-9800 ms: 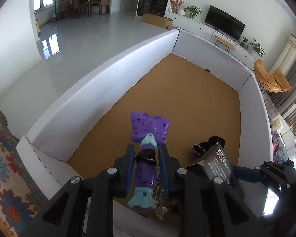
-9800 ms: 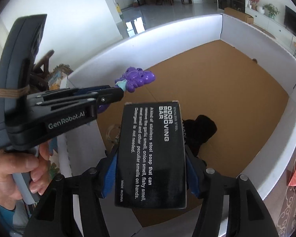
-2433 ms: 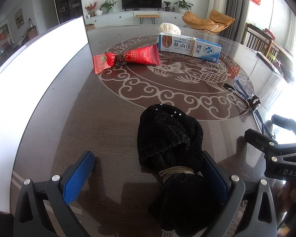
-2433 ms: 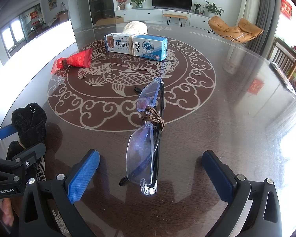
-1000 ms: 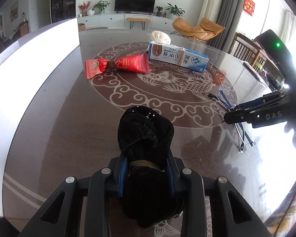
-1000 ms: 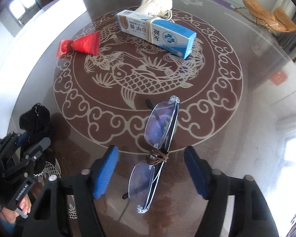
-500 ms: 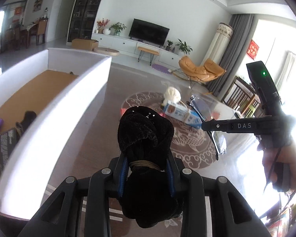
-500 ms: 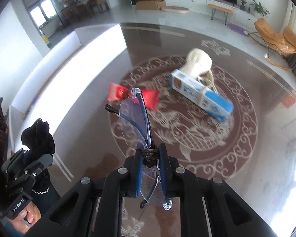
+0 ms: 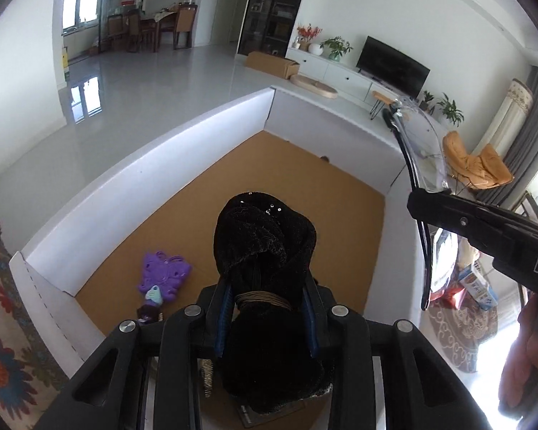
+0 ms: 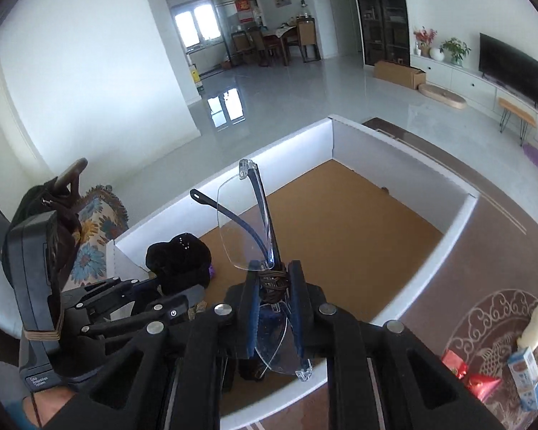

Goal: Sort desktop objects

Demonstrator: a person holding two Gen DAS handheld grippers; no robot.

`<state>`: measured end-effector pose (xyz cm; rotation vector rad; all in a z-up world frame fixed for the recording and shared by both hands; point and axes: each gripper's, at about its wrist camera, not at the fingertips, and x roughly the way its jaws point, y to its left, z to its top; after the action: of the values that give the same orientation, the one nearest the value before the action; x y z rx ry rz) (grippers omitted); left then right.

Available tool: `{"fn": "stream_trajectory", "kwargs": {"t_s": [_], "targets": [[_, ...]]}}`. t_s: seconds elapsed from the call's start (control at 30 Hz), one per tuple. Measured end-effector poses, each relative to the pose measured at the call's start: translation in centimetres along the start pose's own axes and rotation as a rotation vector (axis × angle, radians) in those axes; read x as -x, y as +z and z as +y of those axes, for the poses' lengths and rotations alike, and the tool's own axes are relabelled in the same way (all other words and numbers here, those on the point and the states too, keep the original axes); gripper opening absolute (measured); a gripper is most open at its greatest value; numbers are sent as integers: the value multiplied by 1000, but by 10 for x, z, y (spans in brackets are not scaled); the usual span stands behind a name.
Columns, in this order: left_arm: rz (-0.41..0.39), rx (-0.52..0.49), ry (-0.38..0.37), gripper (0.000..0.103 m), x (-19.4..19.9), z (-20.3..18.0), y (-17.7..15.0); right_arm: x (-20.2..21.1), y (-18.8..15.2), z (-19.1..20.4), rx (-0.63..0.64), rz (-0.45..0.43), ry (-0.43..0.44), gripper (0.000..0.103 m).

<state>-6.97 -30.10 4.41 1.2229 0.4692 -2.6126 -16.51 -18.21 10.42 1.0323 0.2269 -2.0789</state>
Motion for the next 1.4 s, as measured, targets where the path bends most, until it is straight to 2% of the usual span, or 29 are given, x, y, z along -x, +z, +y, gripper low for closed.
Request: {"fn": "stream_trajectory", "kwargs": {"t_s": [0.07, 0.13, 0.17, 0.2, 0.23, 0.27, 0.3, 0.33, 0.43, 0.5, 0.57, 0.6, 0.67, 0.73, 0.8, 0.83, 0.97, 1.07, 1.13, 1.3, 1.4], "targets": [[57, -1, 7, 35, -15, 5, -5, -35, 0, 7, 44, 46, -46, 16], [116, 2, 22, 44, -30, 6, -11, -63, -7, 4, 39, 102, -82, 20], [144, -1, 35, 45, -36, 6, -14, -74, -10, 0, 20, 137, -98, 31], [156, -4, 47, 45, -39, 6, -14, -82, -13, -6, -3, 159, -110, 49], [147, -6, 50, 47, -36, 7, -15, -83, -17, -11, -23, 155, -112, 56], [129, -7, 48, 50, -33, 6, -15, -79, -20, -17, -38, 128, -115, 65], [109, -9, 48, 60, -29, 5, -14, -70, -23, -22, -53, 92, -112, 72], [82, -13, 54, 66, -24, 4, -16, -61, -26, -26, -69, 57, -97, 74], [12, -26, 30, 66, -4, -11, -21, -22, -41, -39, -109, -59, -48, 80], [-29, -55, -34, 66, 13, -33, -26, 10, -62, -52, -130, -138, -37, 92], [-67, -103, -126, 66, 35, -64, -41, 43, -96, -69, -145, -213, -63, 100], [-77, -132, -176, 67, 44, -80, -49, 58, -117, -79, -151, -245, -99, 101], [-86, -189, -281, 78, 58, -116, -67, 81, -160, -104, -166, -270, -205, 102], [-78, -235, -360, 101, 59, -153, -88, 99, -202, -129, -223, -242, -313, 102], [-46, -286, -413, 103, 52, -187, -111, 112, -241, -159, -306, -183, -413, 101], [-20, -315, -416, 103, 42, -203, -122, 117, -258, -174, -346, -151, -449, 101], [84, -396, -342, 103, -11, -258, -158, 132, -307, -212, -465, -61, -538, 101], [113, -448, -271, 101, -41, -282, -173, 137, -332, -217, -505, -27, -555, 101], [91, -475, -230, 101, -47, -286, -180, 136, -342, -216, -523, -15, -551, 102], [34, -494, -190, 101, -45, -274, -184, 136, -340, -209, -521, -26, -578, 101], [43, -448, -193, 101, -47, -265, -179, 135, -340, -206, -519, -13, -611, 101]]}}
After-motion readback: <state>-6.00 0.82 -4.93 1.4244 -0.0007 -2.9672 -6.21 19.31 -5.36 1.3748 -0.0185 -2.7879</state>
